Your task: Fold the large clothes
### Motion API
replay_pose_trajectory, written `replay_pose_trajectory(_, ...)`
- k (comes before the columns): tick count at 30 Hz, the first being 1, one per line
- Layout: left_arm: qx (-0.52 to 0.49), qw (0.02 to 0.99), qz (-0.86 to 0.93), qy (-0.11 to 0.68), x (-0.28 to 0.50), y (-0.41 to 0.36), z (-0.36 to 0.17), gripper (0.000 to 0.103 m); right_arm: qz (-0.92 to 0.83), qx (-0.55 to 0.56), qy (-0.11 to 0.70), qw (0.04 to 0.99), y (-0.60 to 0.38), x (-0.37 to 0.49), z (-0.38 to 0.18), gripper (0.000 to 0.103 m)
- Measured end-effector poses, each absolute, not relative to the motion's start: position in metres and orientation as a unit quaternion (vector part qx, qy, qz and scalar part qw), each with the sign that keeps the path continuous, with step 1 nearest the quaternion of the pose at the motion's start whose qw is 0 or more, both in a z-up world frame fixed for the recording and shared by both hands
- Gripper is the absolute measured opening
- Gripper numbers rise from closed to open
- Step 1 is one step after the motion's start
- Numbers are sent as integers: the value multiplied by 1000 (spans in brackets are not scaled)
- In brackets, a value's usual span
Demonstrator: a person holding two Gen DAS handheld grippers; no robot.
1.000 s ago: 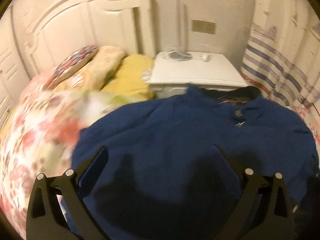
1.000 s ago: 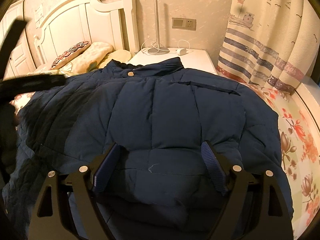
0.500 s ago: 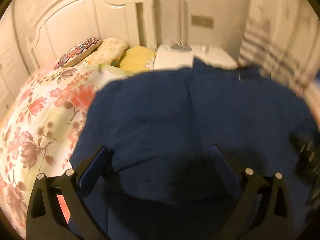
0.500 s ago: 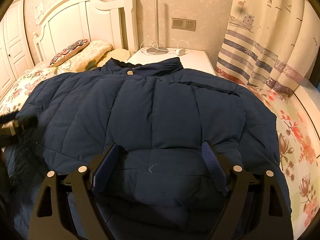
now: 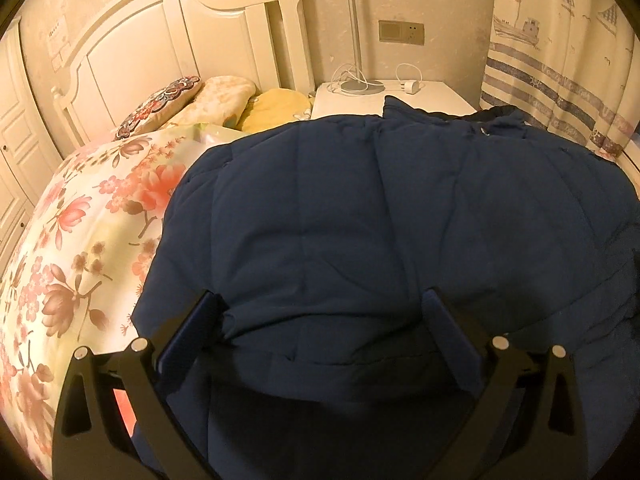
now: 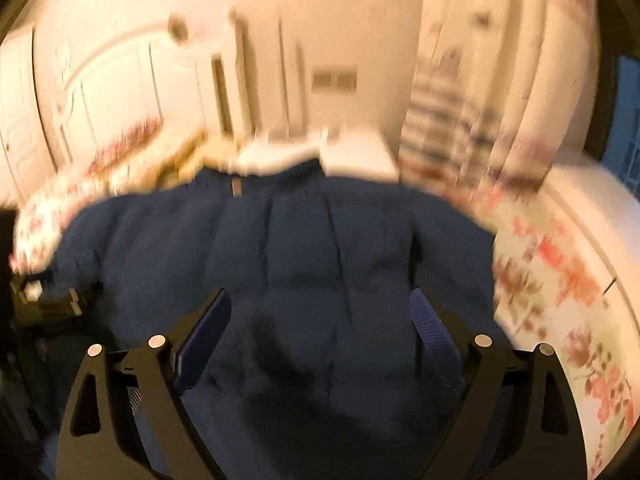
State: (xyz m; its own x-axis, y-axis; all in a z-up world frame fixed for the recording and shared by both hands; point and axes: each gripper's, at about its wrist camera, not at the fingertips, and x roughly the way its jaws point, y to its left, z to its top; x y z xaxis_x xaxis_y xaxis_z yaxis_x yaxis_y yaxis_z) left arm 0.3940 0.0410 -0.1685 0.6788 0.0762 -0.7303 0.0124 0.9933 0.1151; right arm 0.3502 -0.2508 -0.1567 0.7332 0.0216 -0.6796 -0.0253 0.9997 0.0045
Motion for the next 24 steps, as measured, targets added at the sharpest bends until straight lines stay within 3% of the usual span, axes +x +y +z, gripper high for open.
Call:
replay_pose_trajectory(6,53,915,18,399,393,41,-168,101,32,36,403,914,-269,364,-171,92)
replay_pose_trajectory(10,20,939,25,341,370,51,-151,101,12,47,310,950,-271,326,-144,90)
replay_pose_trajectory(12,-4,945,-7,326,357,53,-142,101,48,39,324,944,-259,319,-141,90)
replay_pose_trajectory(17,46,917,-55,391,343,25,-161,101,100,-65,391,913,-206,310,-159,70)
replay_pose_trajectory(20,97,894,-54,433,343,8,-182,101,104,-113,425,892,-182,307,-185,70)
replay_pose_trajectory(24,61,898,-43,434,345,22,-179,101,97,-103,428,893,-188,308,-183,70)
